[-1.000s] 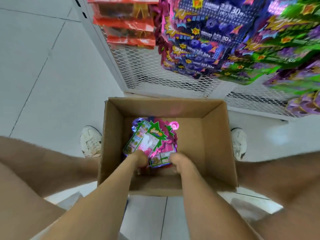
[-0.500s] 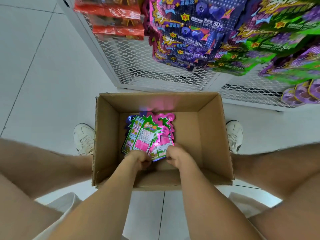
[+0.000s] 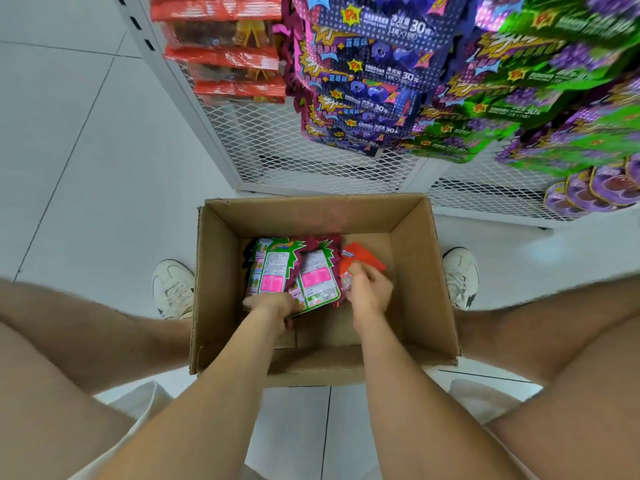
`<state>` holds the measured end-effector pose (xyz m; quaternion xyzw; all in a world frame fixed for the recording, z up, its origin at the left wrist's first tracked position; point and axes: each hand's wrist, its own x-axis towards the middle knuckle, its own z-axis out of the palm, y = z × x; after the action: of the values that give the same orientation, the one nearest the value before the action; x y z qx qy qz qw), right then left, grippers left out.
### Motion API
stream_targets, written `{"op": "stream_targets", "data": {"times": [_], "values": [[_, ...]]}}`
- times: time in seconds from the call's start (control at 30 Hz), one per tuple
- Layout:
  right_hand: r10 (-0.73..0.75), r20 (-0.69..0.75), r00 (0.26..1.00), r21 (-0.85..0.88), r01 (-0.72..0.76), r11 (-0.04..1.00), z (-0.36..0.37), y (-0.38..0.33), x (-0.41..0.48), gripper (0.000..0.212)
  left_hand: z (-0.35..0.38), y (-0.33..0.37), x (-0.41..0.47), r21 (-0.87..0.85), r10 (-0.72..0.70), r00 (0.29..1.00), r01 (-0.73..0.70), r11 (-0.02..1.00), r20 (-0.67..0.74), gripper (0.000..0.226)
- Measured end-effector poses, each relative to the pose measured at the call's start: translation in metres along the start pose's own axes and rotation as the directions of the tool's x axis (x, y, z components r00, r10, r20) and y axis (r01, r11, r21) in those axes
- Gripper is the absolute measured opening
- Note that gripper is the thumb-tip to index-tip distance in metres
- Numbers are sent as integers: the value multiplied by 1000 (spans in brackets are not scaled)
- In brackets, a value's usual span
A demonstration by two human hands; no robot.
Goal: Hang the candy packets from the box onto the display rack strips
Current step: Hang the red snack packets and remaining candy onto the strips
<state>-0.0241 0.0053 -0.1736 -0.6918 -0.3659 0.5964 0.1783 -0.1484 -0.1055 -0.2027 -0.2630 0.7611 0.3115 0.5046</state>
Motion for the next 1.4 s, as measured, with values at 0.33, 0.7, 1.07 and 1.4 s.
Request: {"op": "stream_targets", "data": {"times": [0.33, 0.7, 1.07, 1.4], "values": [[-684, 263, 681, -670, 639, 378, -20, -74, -62, 23, -6, 55, -115, -74, 498, 808, -502, 861, 315, 29], [-866, 225, 446, -292, 879, 377, -32, -165, -145, 43, -75, 103, -234, -226, 746, 521, -735, 639, 414, 38], [-935, 195, 295, 213, 918, 334, -62, -331, -290, 4, -156, 177, -433, -240, 986, -104, -968, -70, 133, 14], [-984, -176, -29, 215, 974, -68, -51, -529, -420, 6, -218, 279, -629, 240, 716, -568, -822, -516, -405, 38]]}}
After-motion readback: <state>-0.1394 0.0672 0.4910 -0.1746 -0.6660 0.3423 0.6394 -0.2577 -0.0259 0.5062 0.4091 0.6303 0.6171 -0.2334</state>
